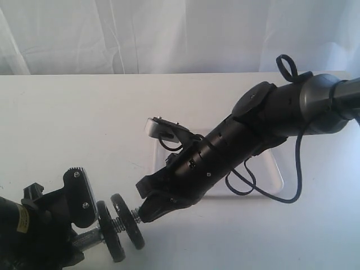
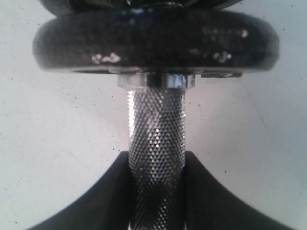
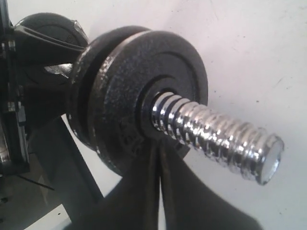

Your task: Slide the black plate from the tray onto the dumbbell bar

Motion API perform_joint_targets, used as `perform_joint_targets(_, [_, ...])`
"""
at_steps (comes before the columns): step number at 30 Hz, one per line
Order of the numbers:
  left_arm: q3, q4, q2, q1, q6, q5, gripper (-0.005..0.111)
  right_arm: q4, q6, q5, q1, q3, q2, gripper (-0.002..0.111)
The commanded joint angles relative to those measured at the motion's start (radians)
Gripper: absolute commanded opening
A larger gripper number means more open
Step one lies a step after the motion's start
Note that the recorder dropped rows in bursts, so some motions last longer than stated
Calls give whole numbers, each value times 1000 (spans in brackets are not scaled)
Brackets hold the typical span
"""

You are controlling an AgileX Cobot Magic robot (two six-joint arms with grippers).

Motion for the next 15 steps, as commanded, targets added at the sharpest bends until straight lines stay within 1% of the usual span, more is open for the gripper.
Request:
perform_joint_targets(1, [-36, -14, -37, 0, -8, -551, 0, -9, 19, -25, 20, -3, -9, 0])
perform_joint_targets(15, [-36, -14, -37, 0, -8, -553, 0, -6, 21, 16, 82, -42, 58, 0])
